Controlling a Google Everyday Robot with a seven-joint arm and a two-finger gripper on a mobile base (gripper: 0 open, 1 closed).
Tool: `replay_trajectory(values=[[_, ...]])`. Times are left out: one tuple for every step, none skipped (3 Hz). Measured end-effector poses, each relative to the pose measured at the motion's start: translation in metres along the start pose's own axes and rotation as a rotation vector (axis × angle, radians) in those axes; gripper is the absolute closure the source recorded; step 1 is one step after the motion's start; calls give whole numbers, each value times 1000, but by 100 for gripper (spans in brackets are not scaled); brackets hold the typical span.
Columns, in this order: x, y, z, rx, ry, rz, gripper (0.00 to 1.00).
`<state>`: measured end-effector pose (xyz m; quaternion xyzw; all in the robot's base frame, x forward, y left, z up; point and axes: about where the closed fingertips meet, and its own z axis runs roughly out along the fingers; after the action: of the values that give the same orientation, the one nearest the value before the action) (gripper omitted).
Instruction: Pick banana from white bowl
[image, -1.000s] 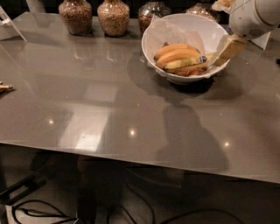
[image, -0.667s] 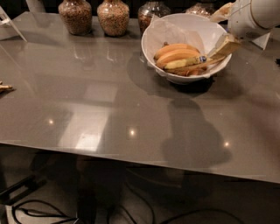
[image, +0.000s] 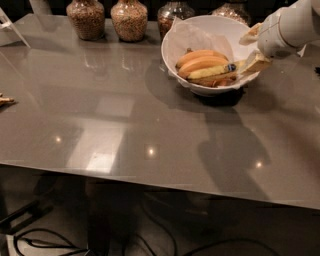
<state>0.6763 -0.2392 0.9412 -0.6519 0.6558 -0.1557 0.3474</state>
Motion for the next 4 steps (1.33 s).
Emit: replay_trajectory(values=[[6, 5, 19, -31, -8, 3, 45], [5, 8, 36, -49, -23, 3, 48], [5, 7, 51, -54, -30, 6, 48], [7, 11, 60, -68, -29, 14, 48]])
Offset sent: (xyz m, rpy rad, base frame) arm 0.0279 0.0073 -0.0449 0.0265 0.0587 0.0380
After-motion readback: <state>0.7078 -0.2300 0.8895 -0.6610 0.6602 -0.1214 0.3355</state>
